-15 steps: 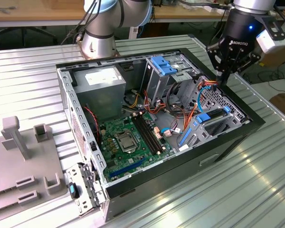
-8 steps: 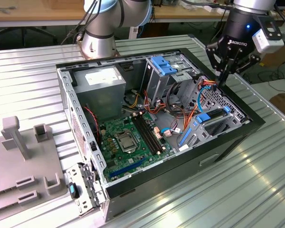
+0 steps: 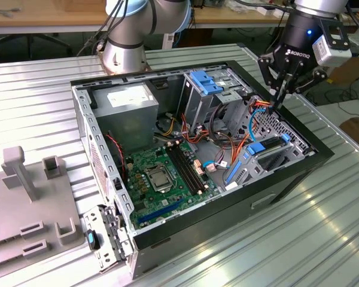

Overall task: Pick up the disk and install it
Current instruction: 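Insert the first disk wire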

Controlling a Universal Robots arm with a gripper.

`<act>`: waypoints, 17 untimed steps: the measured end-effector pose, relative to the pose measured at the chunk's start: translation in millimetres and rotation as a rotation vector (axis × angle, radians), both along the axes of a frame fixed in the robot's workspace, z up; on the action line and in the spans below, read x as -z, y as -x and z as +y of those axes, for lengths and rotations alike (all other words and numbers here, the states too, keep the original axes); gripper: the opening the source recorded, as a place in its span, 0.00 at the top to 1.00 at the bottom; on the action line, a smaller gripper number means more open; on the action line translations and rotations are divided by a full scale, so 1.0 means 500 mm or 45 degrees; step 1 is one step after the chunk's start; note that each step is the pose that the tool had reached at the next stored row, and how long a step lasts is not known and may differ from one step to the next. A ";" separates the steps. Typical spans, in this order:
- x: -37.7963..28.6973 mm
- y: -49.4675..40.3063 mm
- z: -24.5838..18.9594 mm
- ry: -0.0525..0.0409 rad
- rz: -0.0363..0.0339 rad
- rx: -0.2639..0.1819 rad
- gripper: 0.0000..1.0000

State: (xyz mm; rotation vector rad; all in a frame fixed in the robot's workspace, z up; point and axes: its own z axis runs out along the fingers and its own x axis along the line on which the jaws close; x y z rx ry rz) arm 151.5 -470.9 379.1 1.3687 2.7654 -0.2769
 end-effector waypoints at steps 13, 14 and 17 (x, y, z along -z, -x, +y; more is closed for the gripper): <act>0.001 -0.014 -0.0259 0.000 0.0016 0.138 0.84; 0.001 -0.014 -0.0301 0.000 0.0018 0.142 0.84; 0.001 -0.014 -0.0373 0.000 0.0020 0.160 0.84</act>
